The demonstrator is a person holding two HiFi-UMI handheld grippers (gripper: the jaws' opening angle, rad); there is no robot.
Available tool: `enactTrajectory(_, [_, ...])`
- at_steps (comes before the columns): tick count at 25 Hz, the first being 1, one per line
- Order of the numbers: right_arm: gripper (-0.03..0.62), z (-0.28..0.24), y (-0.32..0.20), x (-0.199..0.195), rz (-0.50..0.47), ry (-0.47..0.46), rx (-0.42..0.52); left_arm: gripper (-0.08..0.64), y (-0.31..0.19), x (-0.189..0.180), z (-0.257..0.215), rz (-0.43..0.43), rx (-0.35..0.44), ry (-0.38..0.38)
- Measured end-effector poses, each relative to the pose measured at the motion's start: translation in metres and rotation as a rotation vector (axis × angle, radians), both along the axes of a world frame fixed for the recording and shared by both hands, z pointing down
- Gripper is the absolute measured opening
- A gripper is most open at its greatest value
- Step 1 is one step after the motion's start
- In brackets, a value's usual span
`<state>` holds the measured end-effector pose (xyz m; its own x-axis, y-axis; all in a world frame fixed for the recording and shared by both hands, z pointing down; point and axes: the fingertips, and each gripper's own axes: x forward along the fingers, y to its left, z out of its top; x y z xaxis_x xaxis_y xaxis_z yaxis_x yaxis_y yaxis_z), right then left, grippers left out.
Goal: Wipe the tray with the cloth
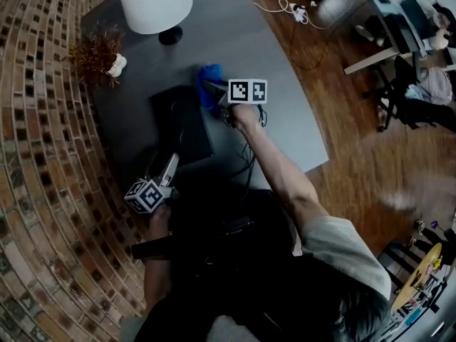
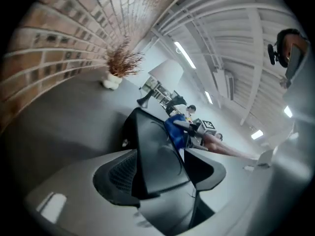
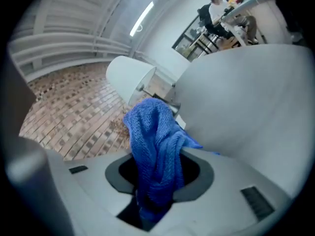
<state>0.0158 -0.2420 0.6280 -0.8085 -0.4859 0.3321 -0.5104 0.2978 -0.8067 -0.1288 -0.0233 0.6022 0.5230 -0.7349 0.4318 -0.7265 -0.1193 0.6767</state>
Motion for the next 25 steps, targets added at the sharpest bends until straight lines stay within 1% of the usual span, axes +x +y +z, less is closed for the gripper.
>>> enactTrajectory(2, [0.132, -0.004, -0.021, -0.015, 0.04, -0.068, -0.005, 0.291, 0.026, 0.009, 0.009, -0.06, -0.046, 0.109])
enactTrajectory(4, [0.132, 0.001, -0.016, -0.028, 0.011, -0.086, -0.028, 0.301, 0.034, 0.017, 0.01, -0.113, -0.043, 0.217])
enactTrajectory(5, [0.132, 0.002, -0.006, -0.031, -0.019, -0.083, -0.036, 0.319, 0.033, 0.017, 0.01, -0.13, -0.034, 0.251])
enactTrajectory(6, [0.132, 0.002, 0.008, -0.031, -0.054, -0.083, -0.042, 0.322, 0.032, 0.015, 0.01, -0.134, -0.027, 0.267])
enactTrajectory(8, [0.132, 0.0, 0.049, -0.028, -0.149, -0.067, -0.051, 0.324, 0.03, 0.012, 0.011, -0.125, -0.016, 0.259])
enactTrajectory(10, [0.132, 0.003, 0.101, -0.024, -0.257, -0.015, -0.065, 0.325, 0.029, 0.013, 0.008, -0.135, -0.013, 0.263])
enactTrajectory(12, [0.132, 0.006, 0.159, -0.018, -0.359, 0.021, -0.1, 0.334, 0.028, 0.013, 0.006, -0.14, -0.003, 0.272])
enactTrajectory(14, [0.132, 0.007, 0.215, -0.01, -0.501, 0.056, -0.133, 0.344, 0.028, 0.013, 0.003, -0.15, -0.003, 0.29])
enactTrajectory(15, [0.132, 0.008, 0.233, -0.005, -0.574, 0.08, -0.137, 0.356, 0.029, 0.014, 0.0, -0.151, -0.004, 0.302])
enactTrajectory(16, [0.132, 0.009, 0.237, 0.001, -0.622, 0.111, -0.124, 0.384, 0.031, 0.014, -0.003, -0.143, -0.003, 0.309])
enactTrajectory(17, [0.132, 0.009, 0.226, 0.007, -0.627, 0.143, -0.097, 0.399, 0.033, 0.015, -0.006, -0.13, 0.0, 0.312])
enactTrajectory(18, [0.132, 0.008, 0.201, 0.011, -0.586, 0.162, -0.063, 0.399, 0.035, 0.016, -0.008, -0.118, 0.004, 0.312])
enactTrajectory(19, [0.132, 0.004, 0.166, 0.012, -0.506, 0.156, -0.03, 0.399, 0.036, 0.016, -0.01, -0.111, 0.009, 0.315])
enactTrajectory(22, [0.132, -0.006, 0.053, 0.003, -0.195, 0.069, 0.035, 0.399, 0.037, 0.019, -0.015, -0.101, 0.013, 0.33])
enactTrajectory(23, [0.132, -0.001, 0.024, -0.002, -0.119, 0.072, 0.044, 0.399, 0.035, 0.02, -0.015, -0.095, 0.016, 0.333])
enactTrajectory(24, [0.132, 0.008, 0.003, -0.008, -0.071, 0.095, 0.043, 0.399, 0.034, 0.022, -0.016, -0.088, 0.022, 0.333])
enactTrajectory(25, [0.132, 0.02, -0.011, -0.015, -0.051, 0.126, 0.031, 0.399, 0.032, 0.024, -0.016, -0.084, 0.028, 0.331])
